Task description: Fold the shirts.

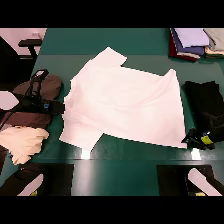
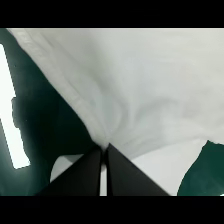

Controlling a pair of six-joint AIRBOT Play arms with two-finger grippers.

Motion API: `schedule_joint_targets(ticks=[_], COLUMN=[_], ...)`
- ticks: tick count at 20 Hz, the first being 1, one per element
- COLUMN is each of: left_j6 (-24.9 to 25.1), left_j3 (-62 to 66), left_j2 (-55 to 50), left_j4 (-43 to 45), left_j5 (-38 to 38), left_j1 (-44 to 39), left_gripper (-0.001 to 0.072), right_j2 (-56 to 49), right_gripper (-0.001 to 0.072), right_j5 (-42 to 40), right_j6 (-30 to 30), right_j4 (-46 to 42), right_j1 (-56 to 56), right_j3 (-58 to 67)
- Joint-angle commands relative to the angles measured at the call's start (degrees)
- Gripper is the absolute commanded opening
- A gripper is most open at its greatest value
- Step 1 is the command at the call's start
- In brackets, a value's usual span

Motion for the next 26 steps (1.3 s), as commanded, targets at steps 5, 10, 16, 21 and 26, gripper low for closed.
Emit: schedule_joint_targets(ticks=[5,10,16,21,26], left_j6=[-1.4,-1.4,-1.4,-1.4,-3.1], left_j3=[0.9,17.7,54.8,76.0,76.7], left_j2=[0.1,0.1,0.1,1.0,3.7], left_j4=[-0.8,-1.0,-0.7,-0.7,1.3], left_j5=[-0.3,-3.2,-3.6,0.2,7.1], left_j1=[0.0,0.0,0.0,0.0,0.0], left_gripper=[0.0026,0.0026,0.0025,0.0025,0.0025], right_j2=[-3.4,8.3,16.7,14.9,7.2], right_gripper=[0.0016,0.0016,0.0015,0.0015,0.0014], right_j5=[-4.6,-4.2,-7.7,-3.6,5.7], right_j6=[-0.9,1.4,2.6,3.7,5.0], right_j4=[3.7,3.7,3.0,-2.1,-6.1], right_j1=[9.2,16.2,18.2,18.1,18.2], right_j3=[0.7,17.3,51.8,78.0,96.6])
